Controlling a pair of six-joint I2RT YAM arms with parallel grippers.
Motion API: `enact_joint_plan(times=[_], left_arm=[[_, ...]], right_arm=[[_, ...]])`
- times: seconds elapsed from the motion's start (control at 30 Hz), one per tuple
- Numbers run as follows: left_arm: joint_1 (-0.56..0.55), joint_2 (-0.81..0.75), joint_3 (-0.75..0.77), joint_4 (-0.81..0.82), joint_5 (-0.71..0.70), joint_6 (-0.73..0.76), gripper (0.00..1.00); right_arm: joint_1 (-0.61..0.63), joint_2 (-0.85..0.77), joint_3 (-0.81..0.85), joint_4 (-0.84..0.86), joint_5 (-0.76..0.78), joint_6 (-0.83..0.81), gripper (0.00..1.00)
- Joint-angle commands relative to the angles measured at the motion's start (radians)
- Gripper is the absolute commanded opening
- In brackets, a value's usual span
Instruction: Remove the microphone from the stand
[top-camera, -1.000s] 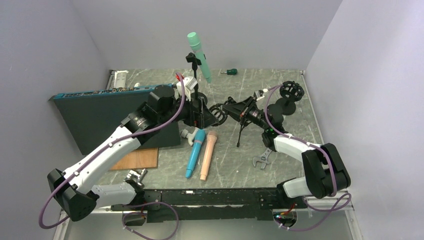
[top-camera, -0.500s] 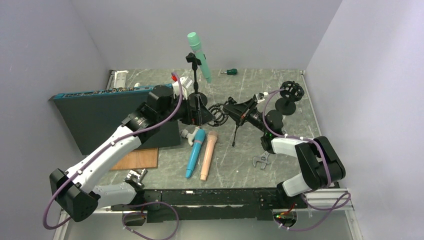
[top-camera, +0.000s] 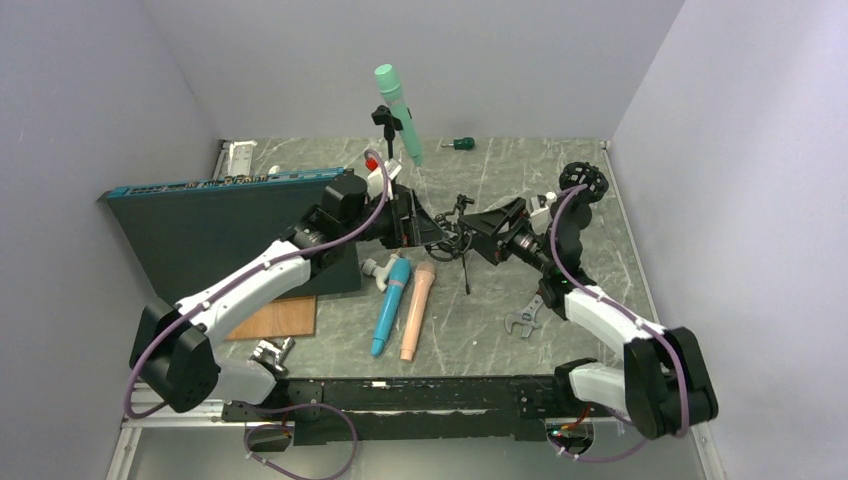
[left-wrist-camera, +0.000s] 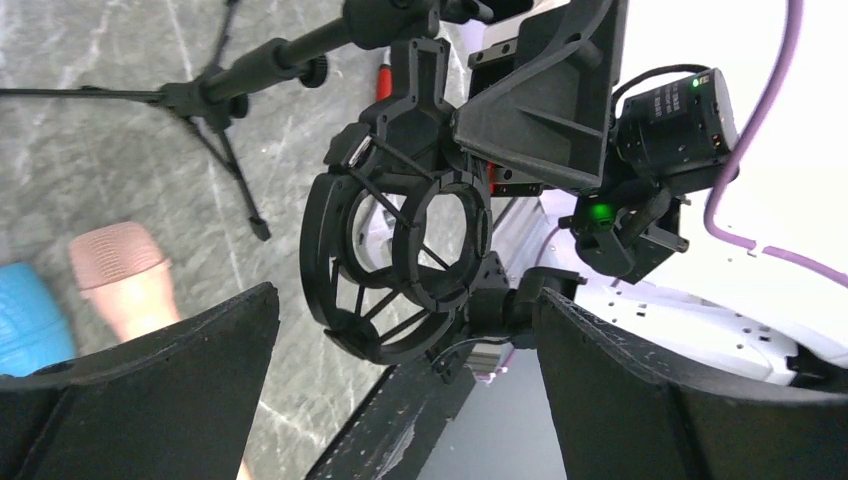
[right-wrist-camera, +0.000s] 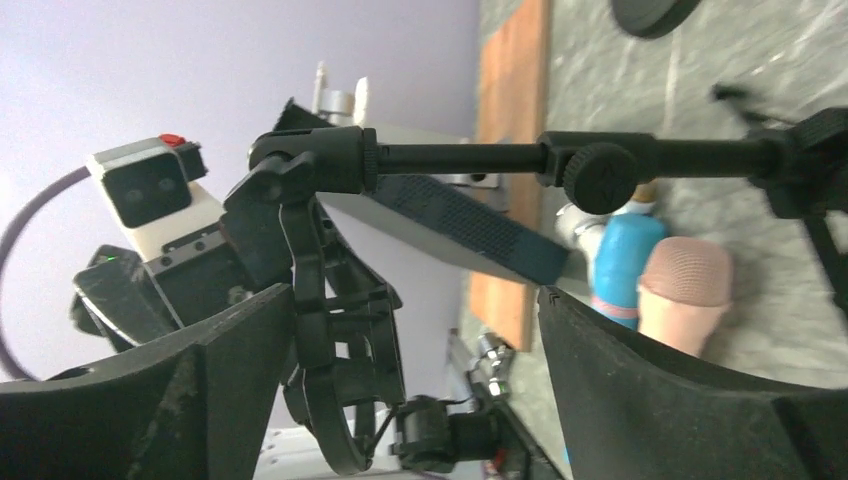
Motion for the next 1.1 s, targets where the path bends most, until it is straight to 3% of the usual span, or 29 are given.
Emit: enact_joint_plan(times=[0.0, 0.23, 0.4, 0.43, 0.57, 0.73, 0.83, 1.07], left_arm=[[0.002, 0.027, 0.002, 0.163, 0.091, -0.066, 0.99], [-0.013, 0.07, 0.009, 0.175, 0.111, -0.07, 0.97], [-0.042, 0.064, 0.038, 0.081, 0.055, 0.008, 0.91], [-0.045, 0.064, 0.039, 0.079, 0.053, 0.013, 0.89], [-0.047, 0.062, 0.025, 0.078, 0.063, 0.015, 0.7], [-0.027, 0.072, 0.048, 0.043, 0.095, 0.027, 0.48], [-0.009, 0.085, 0.081, -0.011, 0.097, 0.051, 0.38], [0.026, 0.099, 0.141, -0.132, 0.092, 0.122, 0.19]], right_arm=[[-0.056, -0.095, 0.121, -0.427, 0.024, -0.304, 0.95], [-0.262, -0.135, 0.217, -0.659, -0.109, -0.566, 1.0], [-0.321, -0.113, 0.237, -0.61, -0.166, -0.659, 0.99], [-0.319, -0.078, 0.232, -0.56, -0.183, -0.649, 0.97], [-0.281, 0.061, 0.246, -0.428, -0.292, -0.652, 0.72], [-0.196, 0.097, 0.236, -0.342, -0.205, -0.744, 0.67], [-0.177, 0.139, 0.222, -0.206, -0.247, -0.712, 0.56], [-0.158, 0.282, 0.219, 0.007, -0.314, -0.684, 0.45]])
